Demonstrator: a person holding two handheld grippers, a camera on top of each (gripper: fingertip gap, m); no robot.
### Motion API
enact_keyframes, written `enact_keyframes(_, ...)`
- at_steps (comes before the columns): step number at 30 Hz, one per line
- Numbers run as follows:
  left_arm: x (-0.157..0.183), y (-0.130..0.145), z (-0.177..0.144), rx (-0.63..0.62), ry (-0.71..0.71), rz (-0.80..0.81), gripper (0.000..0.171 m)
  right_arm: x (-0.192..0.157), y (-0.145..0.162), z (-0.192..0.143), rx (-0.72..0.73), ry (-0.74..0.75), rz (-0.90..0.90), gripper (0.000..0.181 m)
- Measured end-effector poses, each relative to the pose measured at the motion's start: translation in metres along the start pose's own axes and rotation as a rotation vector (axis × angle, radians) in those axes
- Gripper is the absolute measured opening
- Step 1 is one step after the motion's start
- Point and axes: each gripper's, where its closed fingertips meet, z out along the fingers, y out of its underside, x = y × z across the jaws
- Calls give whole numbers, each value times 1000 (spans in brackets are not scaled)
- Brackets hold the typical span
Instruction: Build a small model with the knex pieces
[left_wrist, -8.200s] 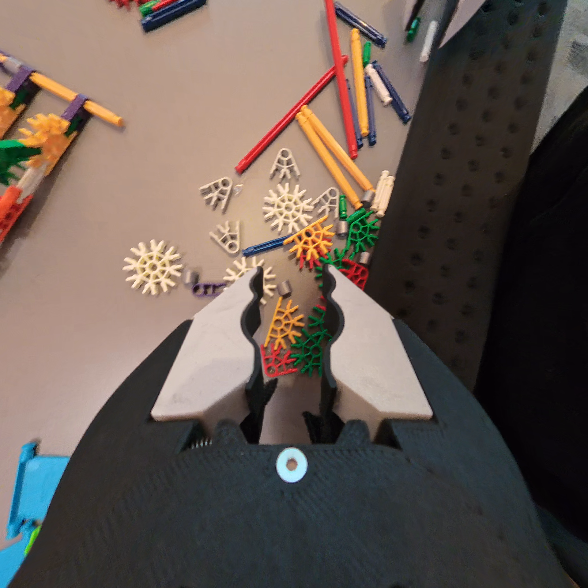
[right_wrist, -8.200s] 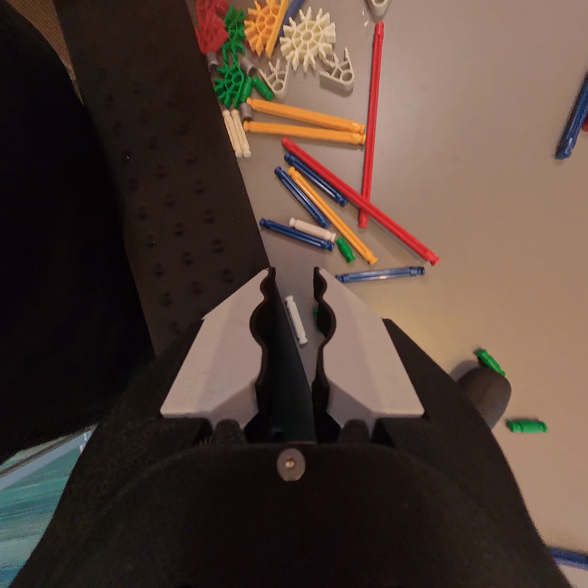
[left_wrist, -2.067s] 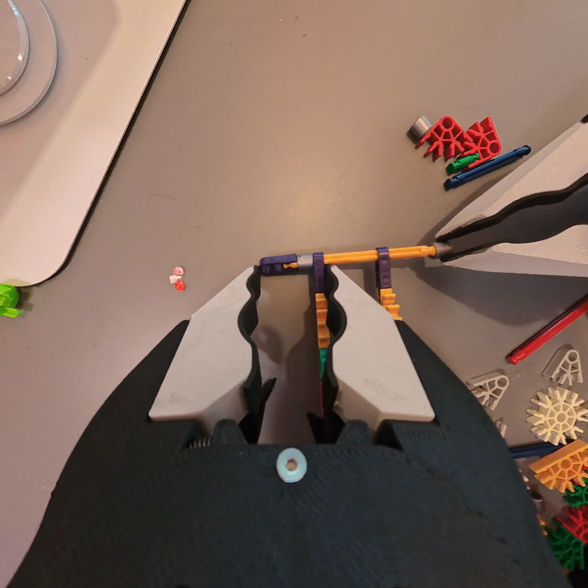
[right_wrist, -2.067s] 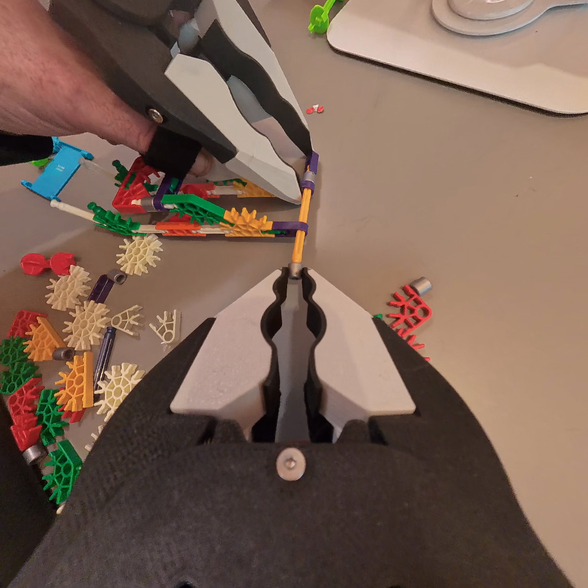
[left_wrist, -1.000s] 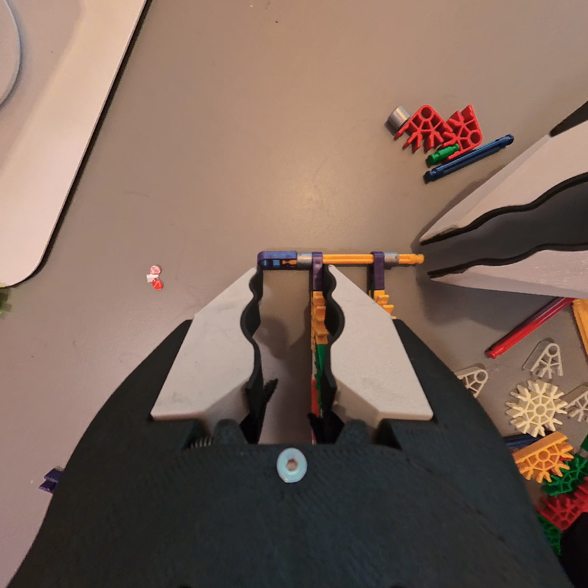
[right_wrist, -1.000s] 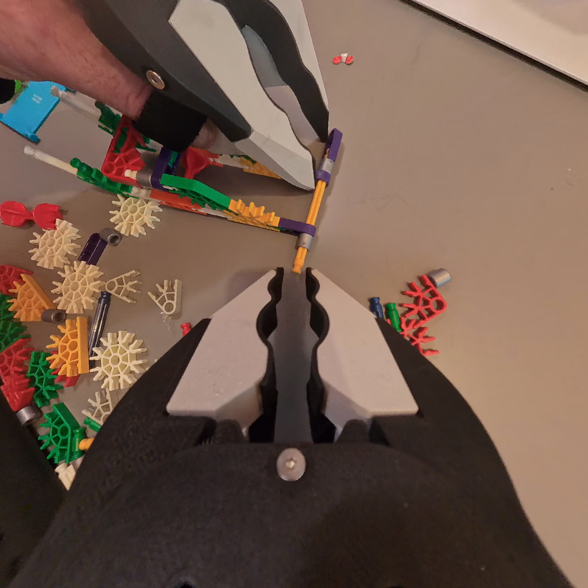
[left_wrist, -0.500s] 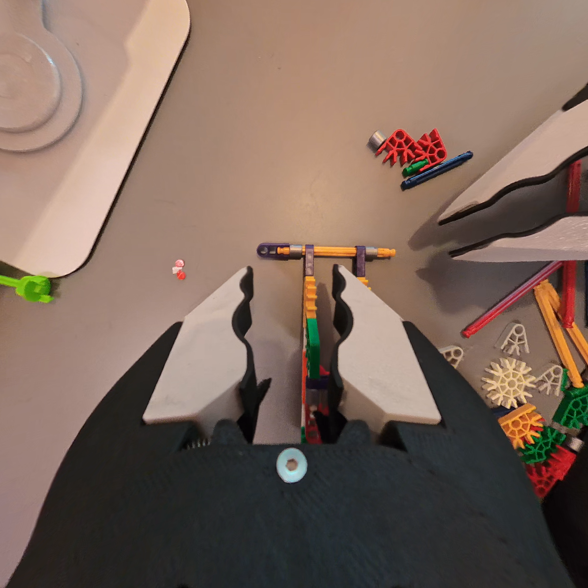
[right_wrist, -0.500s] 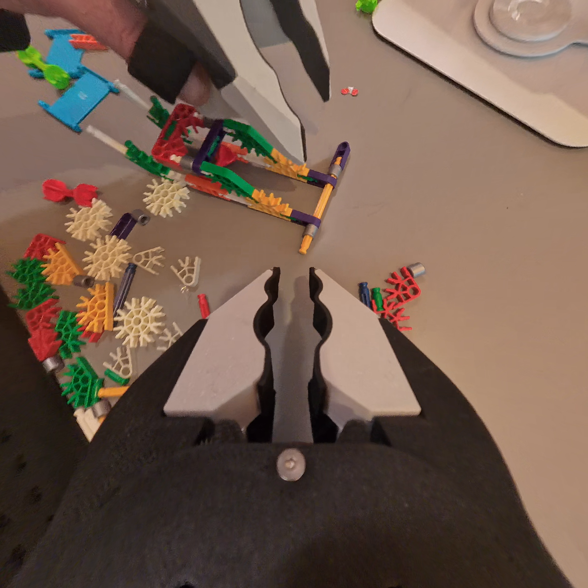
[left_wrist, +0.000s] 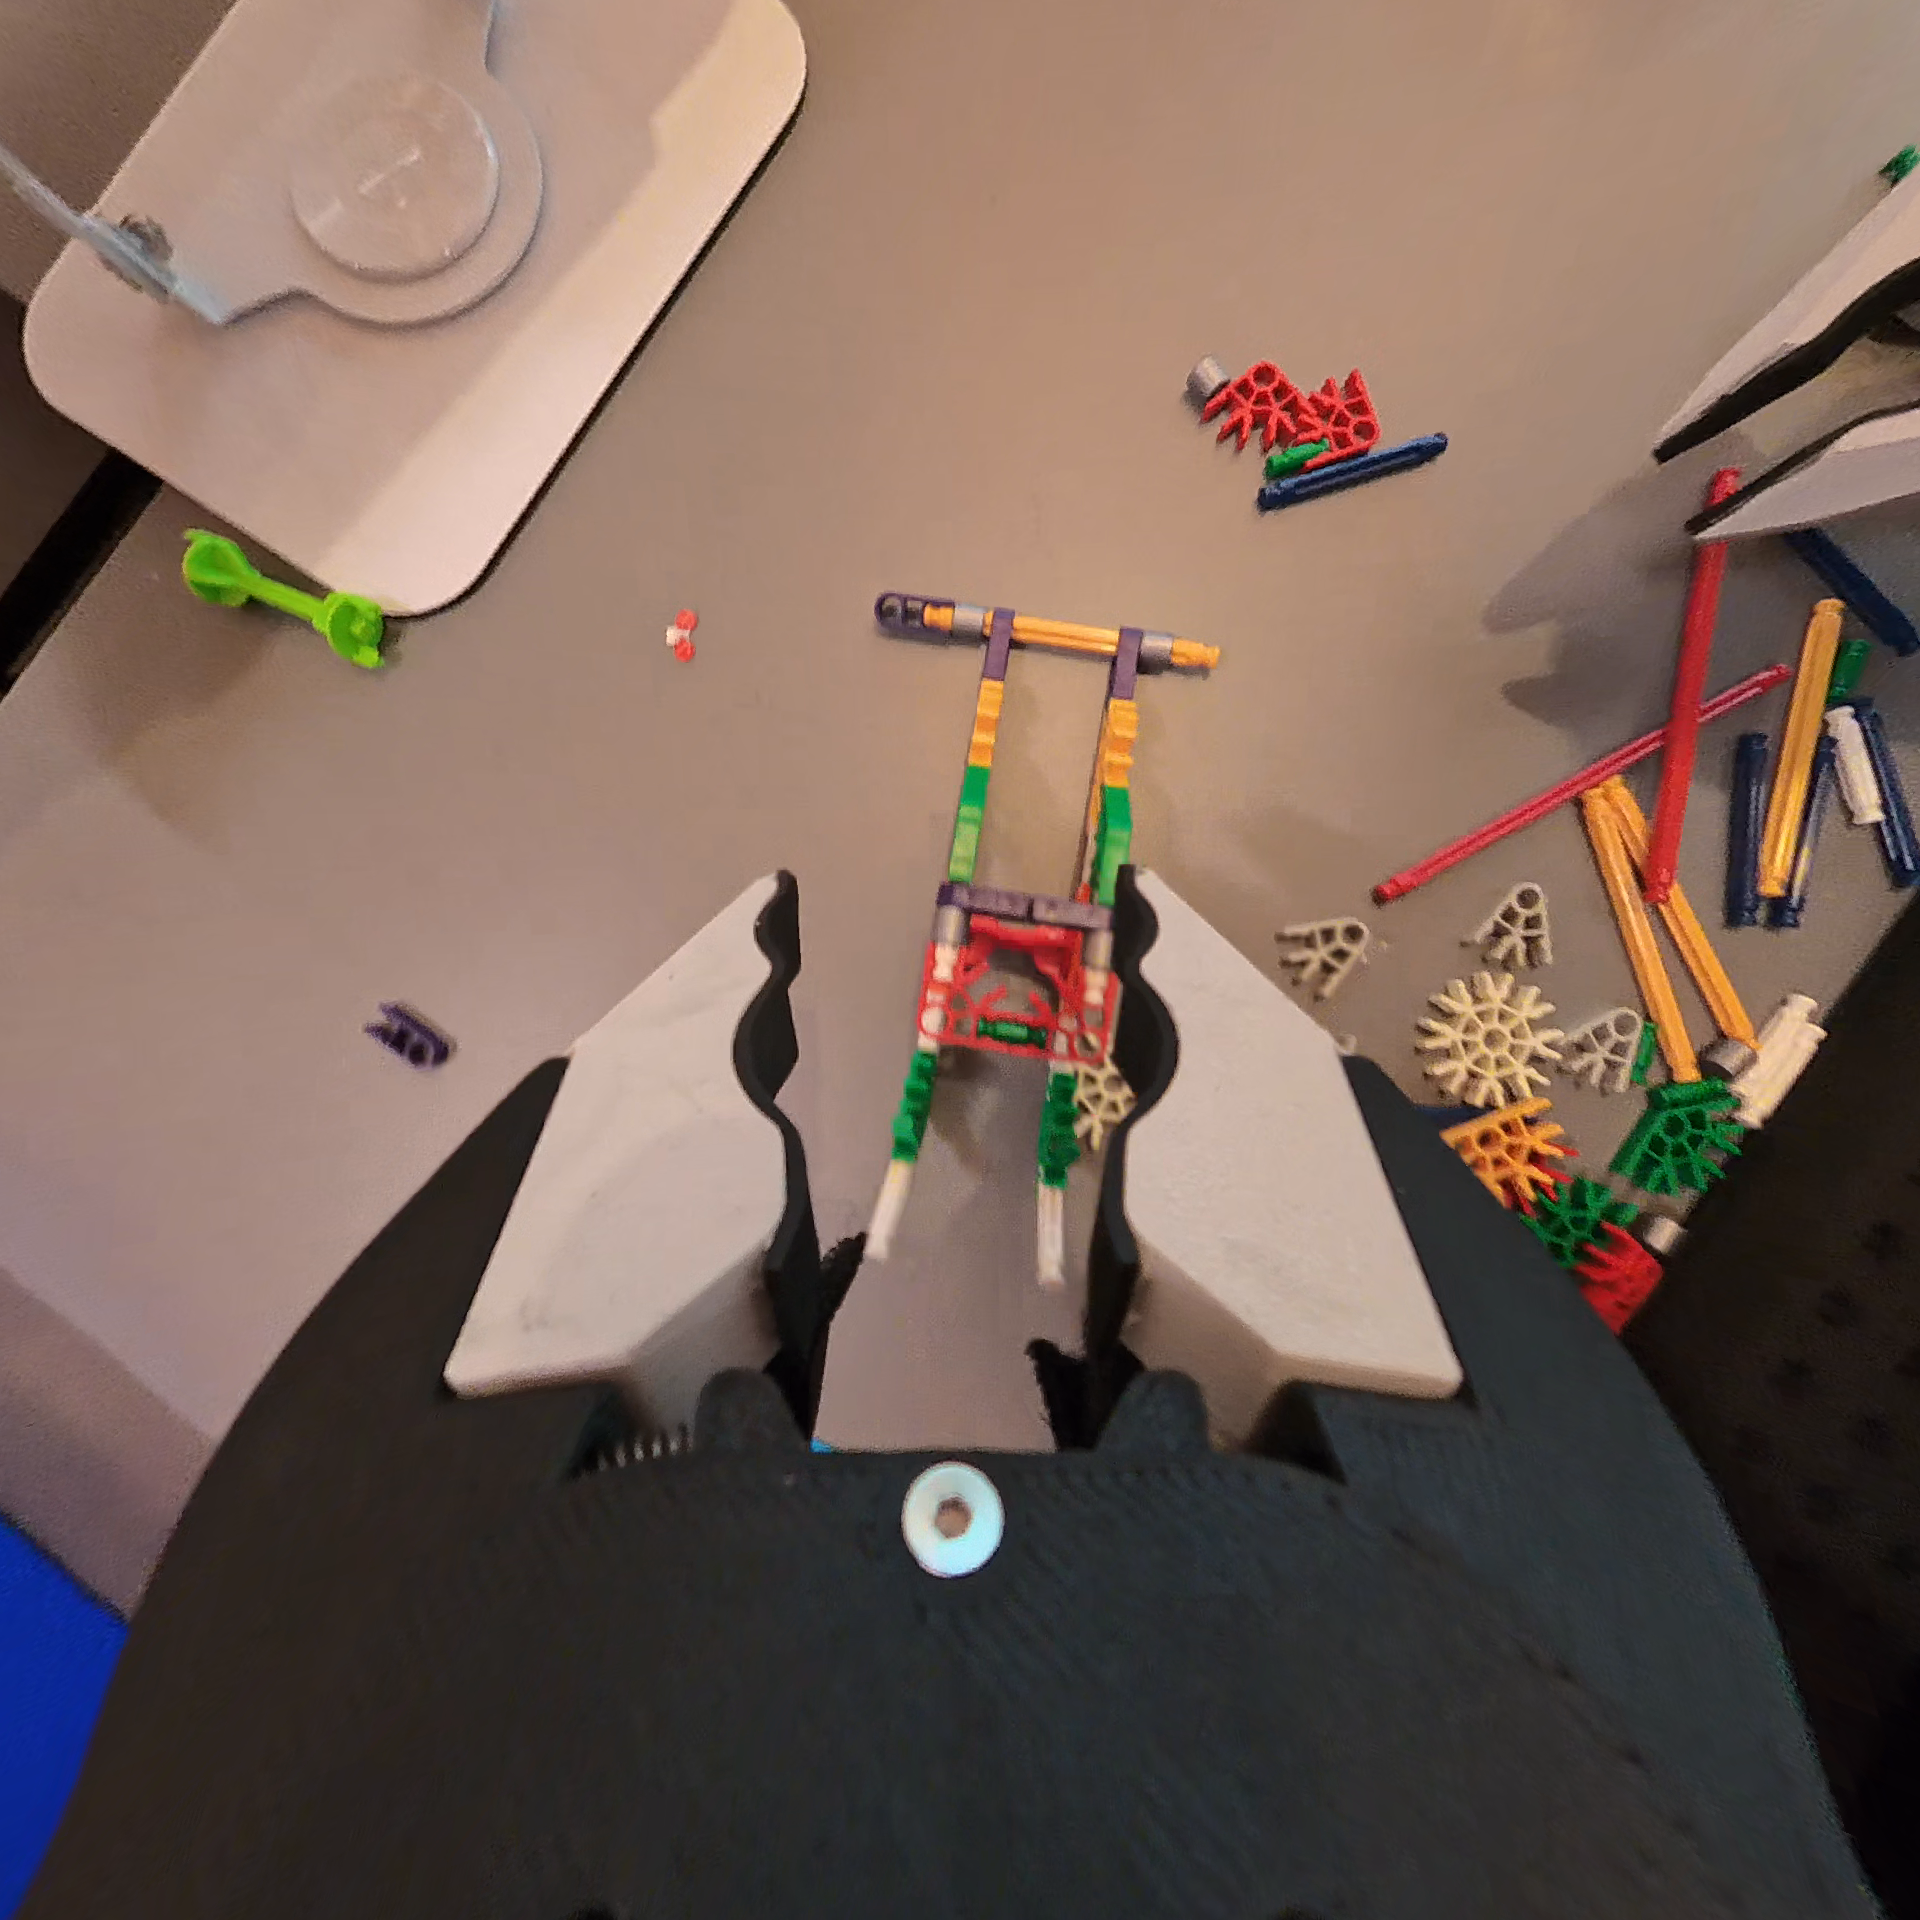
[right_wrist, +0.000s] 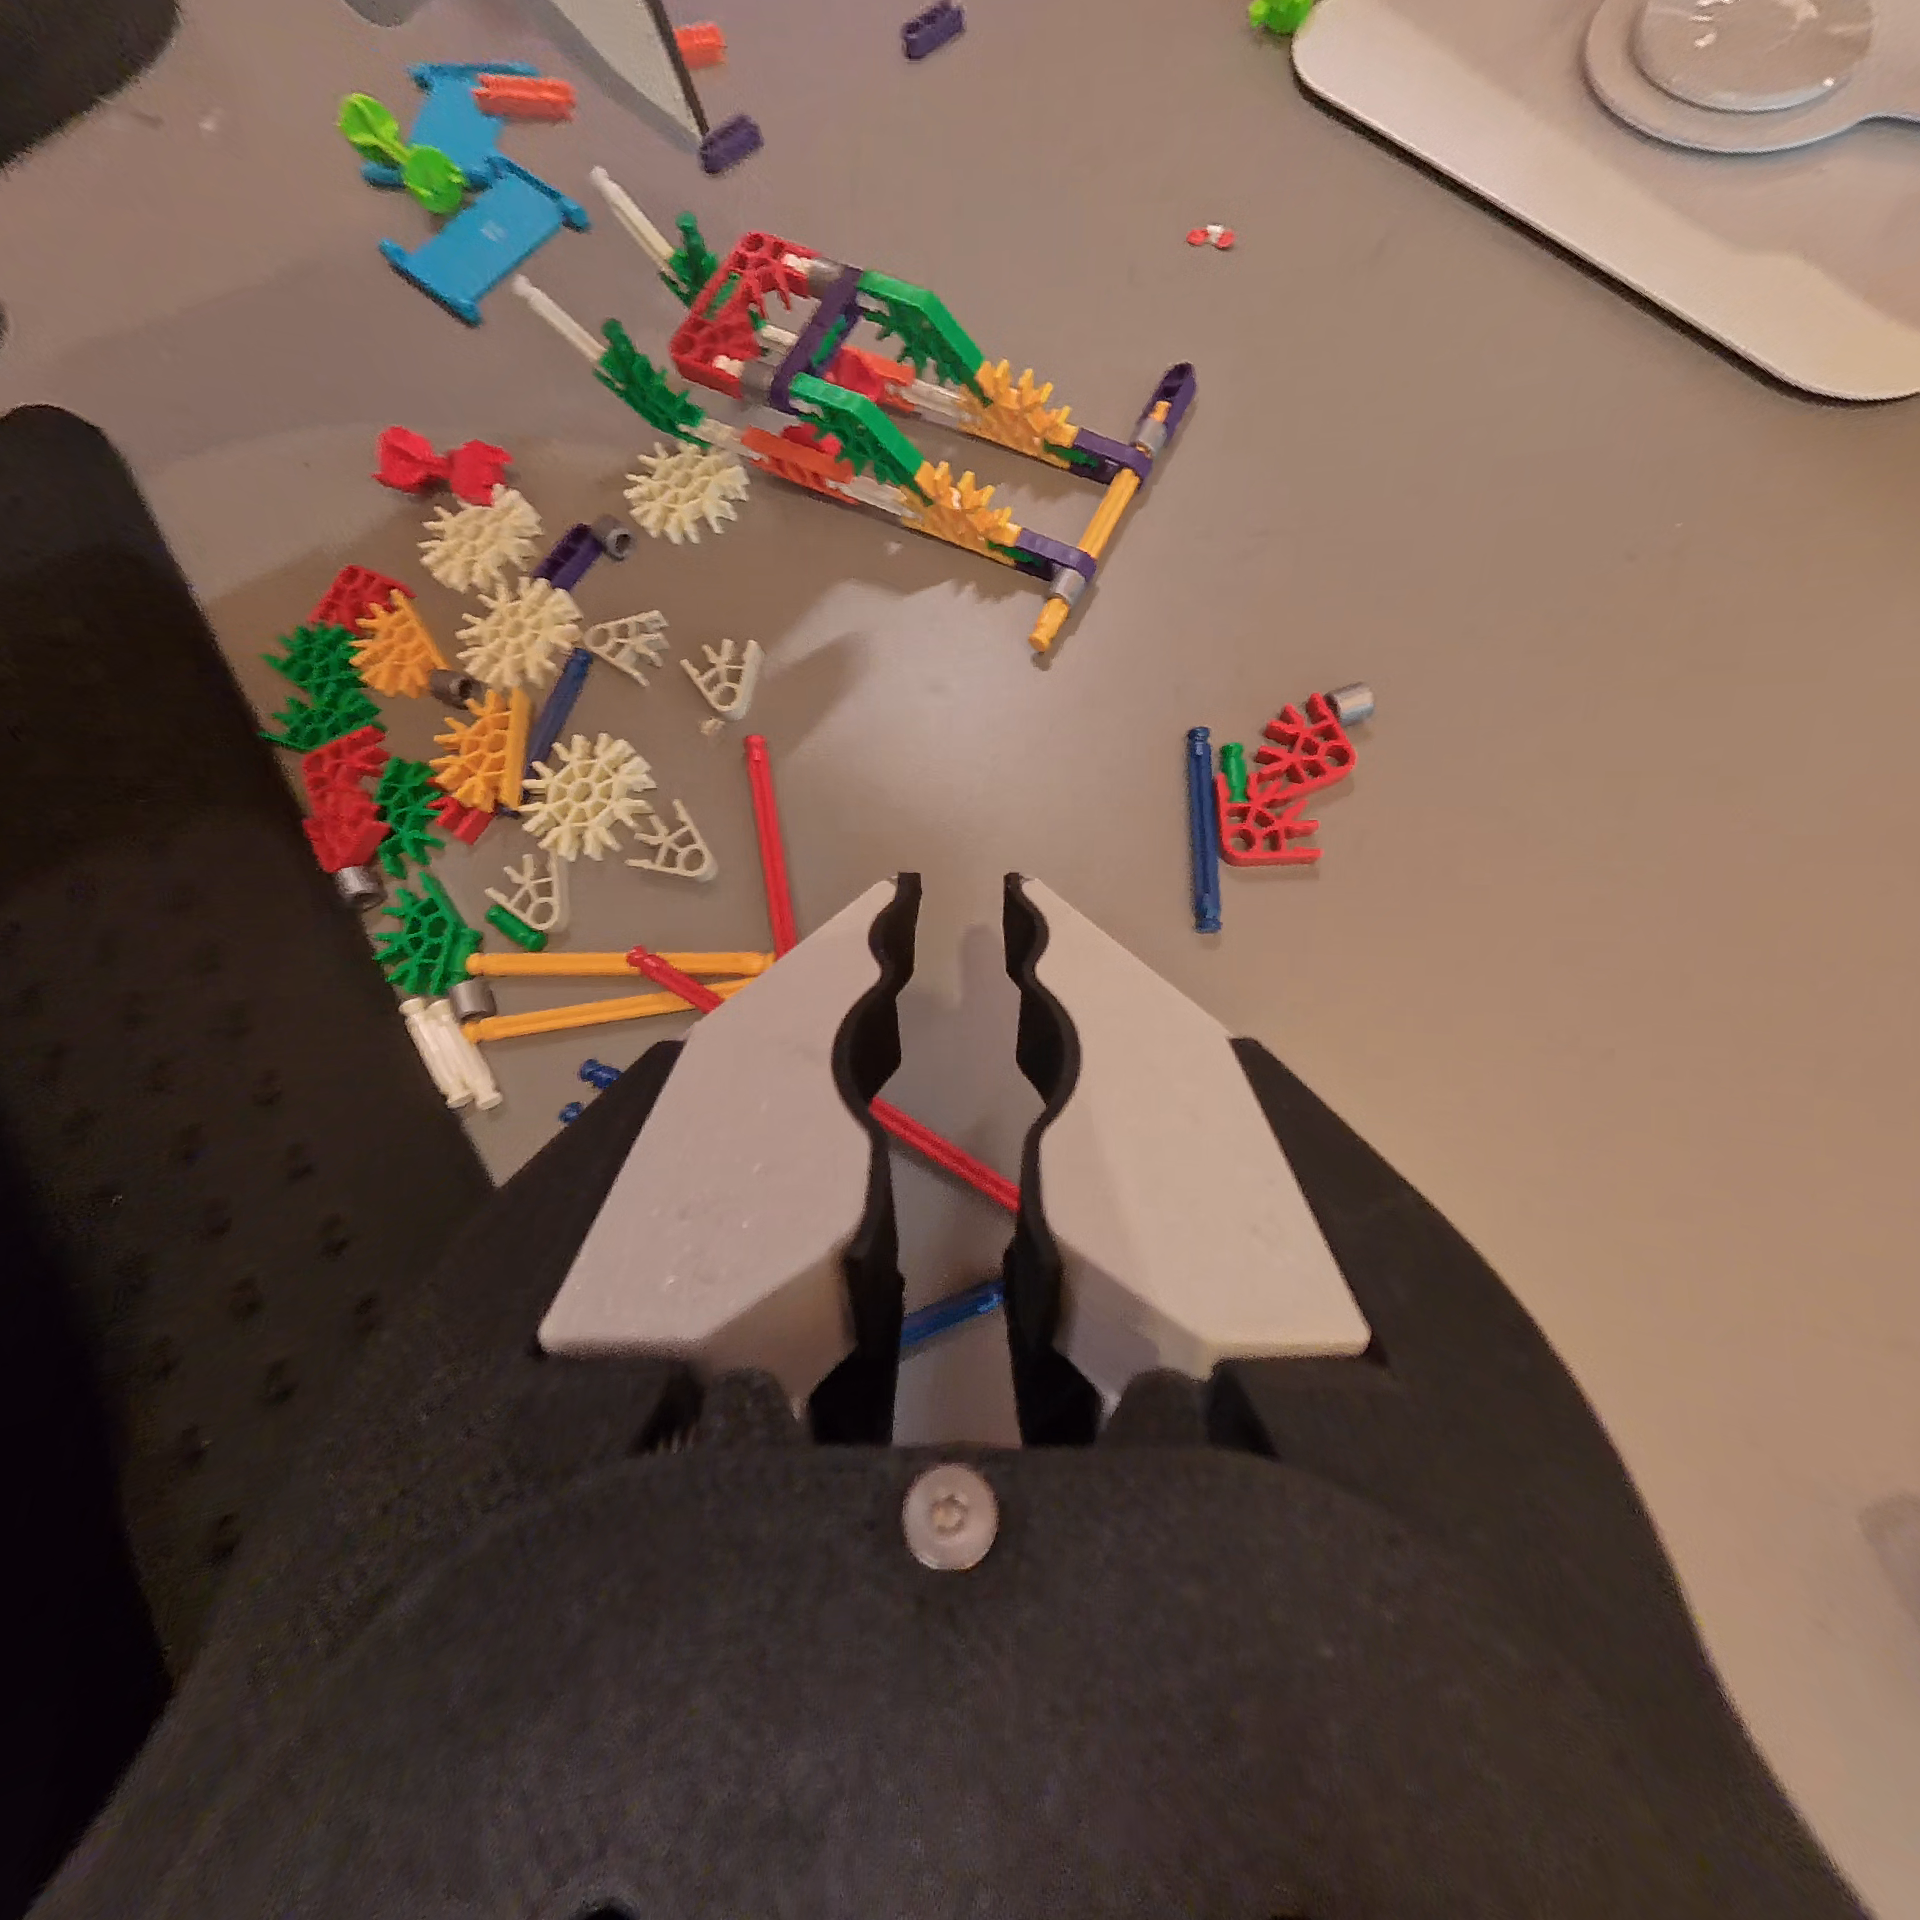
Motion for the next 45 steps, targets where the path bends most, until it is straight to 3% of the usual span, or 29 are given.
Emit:
enact_keyframes(7, 18, 61, -42, -60, 10, -61, 40, -28, 6, 4, -30, -126, -65, 14)
enact_keyframes(13, 50, 124, -48, -179, 81, -73, 37, -45, 10, 4, -36, -181, -58, 15)
enact_keyframes(15, 58, 135, -47, -165, 110, -89, 36, -53, 12, 5, -36, -220, -33, 16)
enact_keyframes(21, 88, 147, -43, -113, 172, -56, 33, -69, 34, -5, -124, -264, -53, 22)
enact_keyframes(26, 103, 143, -43, -63, 230, -25, 33, -61, 64, -27, -225, -210, -109, 21)
enact_keyframes(31, 109, 132, -39, -47, 272, 29, 32, -36, 88, -53, -266, -87, -16, 19)
enact_keyframes(45, 89, 117, -35, -25, 248, 59, 28, 11, 129, -117, -306, 130, 114, 31)
